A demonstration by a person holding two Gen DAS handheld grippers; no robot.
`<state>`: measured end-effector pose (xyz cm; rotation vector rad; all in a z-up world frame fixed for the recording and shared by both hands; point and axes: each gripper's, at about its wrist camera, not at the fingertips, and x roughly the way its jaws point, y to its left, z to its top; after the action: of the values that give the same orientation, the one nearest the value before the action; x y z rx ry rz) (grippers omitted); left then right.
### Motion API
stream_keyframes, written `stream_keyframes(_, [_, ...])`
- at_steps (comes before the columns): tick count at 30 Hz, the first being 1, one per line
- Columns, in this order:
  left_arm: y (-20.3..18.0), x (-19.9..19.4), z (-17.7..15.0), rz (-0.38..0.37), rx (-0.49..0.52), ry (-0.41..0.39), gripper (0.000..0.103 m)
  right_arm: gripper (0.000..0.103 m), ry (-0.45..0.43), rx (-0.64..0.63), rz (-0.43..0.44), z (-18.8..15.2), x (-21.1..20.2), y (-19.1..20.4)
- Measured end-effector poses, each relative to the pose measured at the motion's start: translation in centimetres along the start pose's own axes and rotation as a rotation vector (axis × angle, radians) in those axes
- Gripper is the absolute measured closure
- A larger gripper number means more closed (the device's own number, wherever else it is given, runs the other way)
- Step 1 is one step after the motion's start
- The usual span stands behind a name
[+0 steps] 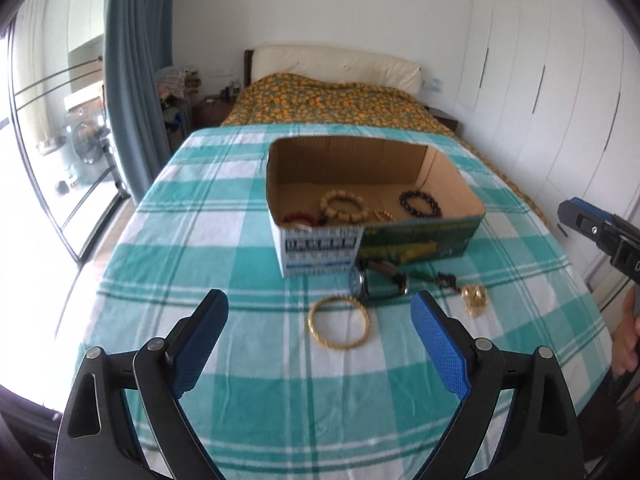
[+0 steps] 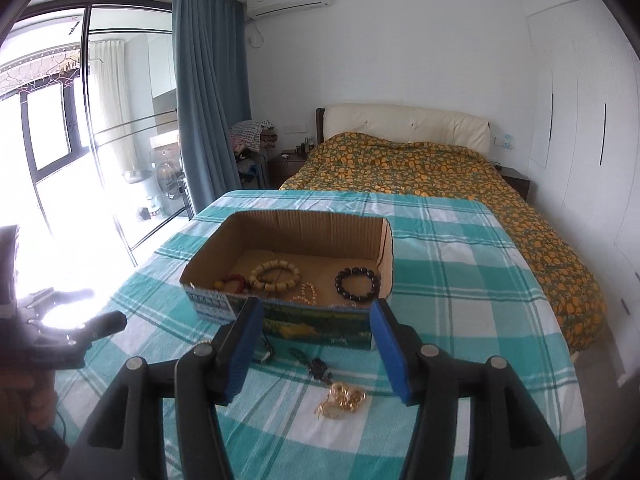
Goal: Organize jewelry
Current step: 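Withdraw both open tools from the box back over the remaining jewelry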
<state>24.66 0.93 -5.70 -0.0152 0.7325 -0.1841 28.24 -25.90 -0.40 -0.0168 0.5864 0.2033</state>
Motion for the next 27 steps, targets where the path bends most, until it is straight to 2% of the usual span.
stream_keyframes(5, [-1.1,1.3,-4.2,0.031,-0.006,0.065,0.01,0.046,0.058,0.02,-0.033,-4.7,-0.1,0.0])
stream_keyframes(13, [-1.4,2.4,-6.6,0.061,-0.006,0.089,0.01,0.046,0.136,0.067,-0.087,-10.5,0.5,-1.0])
stream_keyframes(21, [-0.6,4.1,-7.6,0.057,-0.013,0.09,0.01,0.046,0.172,0.058,-0.133,-13.0,1.8,-1.3])
stream_keyframes(27, [0.3,6.1,-8.1,0.061,-0.017,0.122,0.01,0.046,0.206,0.081,-0.148,-14.0,3.0,-1.6])
